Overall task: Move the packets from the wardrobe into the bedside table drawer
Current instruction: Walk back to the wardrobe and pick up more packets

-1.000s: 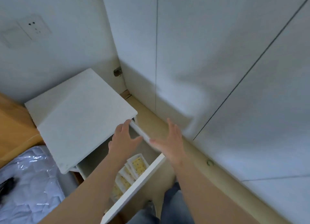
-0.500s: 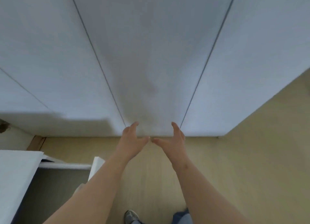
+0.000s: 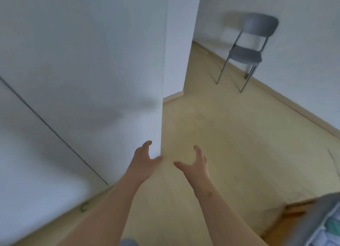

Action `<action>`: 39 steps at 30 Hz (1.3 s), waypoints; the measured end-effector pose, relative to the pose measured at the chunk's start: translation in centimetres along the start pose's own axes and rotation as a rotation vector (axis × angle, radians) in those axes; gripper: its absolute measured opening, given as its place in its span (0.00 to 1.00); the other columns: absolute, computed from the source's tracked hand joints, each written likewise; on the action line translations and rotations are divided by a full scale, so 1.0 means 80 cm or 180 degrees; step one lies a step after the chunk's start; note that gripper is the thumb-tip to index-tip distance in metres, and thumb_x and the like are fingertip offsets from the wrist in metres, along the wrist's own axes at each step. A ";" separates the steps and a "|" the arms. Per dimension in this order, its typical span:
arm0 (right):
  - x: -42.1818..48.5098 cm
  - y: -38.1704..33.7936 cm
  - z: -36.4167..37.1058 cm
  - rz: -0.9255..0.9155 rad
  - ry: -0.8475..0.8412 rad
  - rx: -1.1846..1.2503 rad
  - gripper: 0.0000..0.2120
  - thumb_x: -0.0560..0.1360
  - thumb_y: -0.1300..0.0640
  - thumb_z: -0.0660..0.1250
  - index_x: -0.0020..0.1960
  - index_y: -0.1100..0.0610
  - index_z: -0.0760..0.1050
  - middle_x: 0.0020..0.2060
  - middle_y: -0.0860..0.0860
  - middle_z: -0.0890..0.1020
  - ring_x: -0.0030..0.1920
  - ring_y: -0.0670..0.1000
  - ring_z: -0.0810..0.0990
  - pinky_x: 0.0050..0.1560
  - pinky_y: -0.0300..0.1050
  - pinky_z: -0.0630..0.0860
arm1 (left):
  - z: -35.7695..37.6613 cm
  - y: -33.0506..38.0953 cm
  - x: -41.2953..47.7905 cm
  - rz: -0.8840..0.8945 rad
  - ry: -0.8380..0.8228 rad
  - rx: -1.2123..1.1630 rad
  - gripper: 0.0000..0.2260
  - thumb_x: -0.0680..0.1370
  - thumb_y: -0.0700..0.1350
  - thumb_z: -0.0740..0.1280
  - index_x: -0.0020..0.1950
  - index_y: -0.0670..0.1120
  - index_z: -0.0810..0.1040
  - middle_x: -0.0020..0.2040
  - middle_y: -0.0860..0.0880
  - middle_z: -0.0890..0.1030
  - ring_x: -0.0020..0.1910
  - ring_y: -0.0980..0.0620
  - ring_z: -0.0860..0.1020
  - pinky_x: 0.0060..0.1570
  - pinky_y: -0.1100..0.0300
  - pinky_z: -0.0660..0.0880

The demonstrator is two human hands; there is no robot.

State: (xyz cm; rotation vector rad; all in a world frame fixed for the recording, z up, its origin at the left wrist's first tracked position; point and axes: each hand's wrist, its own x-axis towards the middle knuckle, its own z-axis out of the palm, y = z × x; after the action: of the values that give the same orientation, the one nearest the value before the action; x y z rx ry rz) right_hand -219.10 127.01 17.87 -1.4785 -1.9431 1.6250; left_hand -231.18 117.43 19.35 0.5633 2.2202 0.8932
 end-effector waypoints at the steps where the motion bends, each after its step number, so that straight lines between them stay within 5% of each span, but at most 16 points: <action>1: 0.013 0.005 -0.018 0.0079 0.0103 0.0078 0.42 0.70 0.52 0.73 0.76 0.45 0.53 0.74 0.49 0.58 0.72 0.54 0.60 0.69 0.55 0.65 | 0.016 0.022 0.016 0.0065 -0.0102 0.0064 0.31 0.77 0.50 0.65 0.77 0.50 0.54 0.75 0.47 0.59 0.72 0.51 0.63 0.56 0.63 0.61; 11: 0.168 0.043 -0.179 0.0736 0.1006 0.0391 0.41 0.72 0.49 0.71 0.76 0.46 0.51 0.75 0.50 0.56 0.73 0.55 0.60 0.68 0.55 0.66 | 0.185 0.223 0.183 0.0652 -0.1055 0.0482 0.30 0.78 0.52 0.64 0.76 0.53 0.54 0.76 0.49 0.58 0.72 0.47 0.63 0.63 0.53 0.66; 20: 0.350 -0.003 -0.349 0.1030 0.1807 0.0992 0.38 0.71 0.51 0.71 0.75 0.47 0.55 0.74 0.51 0.59 0.72 0.54 0.62 0.68 0.52 0.66 | 0.317 0.447 0.360 0.1311 -0.1558 0.1148 0.29 0.77 0.51 0.66 0.75 0.52 0.59 0.74 0.46 0.63 0.71 0.47 0.66 0.65 0.56 0.64; 28: 0.429 0.047 -0.489 0.1614 0.2372 0.1553 0.38 0.71 0.50 0.71 0.75 0.48 0.55 0.74 0.52 0.59 0.71 0.55 0.64 0.66 0.54 0.69 | 0.494 0.576 0.411 0.1642 -0.2187 0.1558 0.28 0.76 0.50 0.67 0.74 0.50 0.61 0.74 0.45 0.61 0.70 0.46 0.65 0.65 0.57 0.64; 39: 0.550 0.097 -0.806 0.1664 0.2852 0.1661 0.36 0.72 0.53 0.70 0.75 0.48 0.56 0.72 0.52 0.61 0.70 0.54 0.64 0.66 0.51 0.66 | 0.760 0.817 0.447 0.1948 -0.2494 0.1573 0.27 0.77 0.50 0.65 0.74 0.49 0.60 0.74 0.45 0.61 0.70 0.47 0.66 0.58 0.61 0.65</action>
State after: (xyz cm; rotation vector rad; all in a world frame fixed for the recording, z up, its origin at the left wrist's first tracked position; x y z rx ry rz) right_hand -191.31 200.37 17.08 -2.0416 -0.6393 1.1291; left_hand -202.91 209.31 18.88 1.5730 1.5228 0.2677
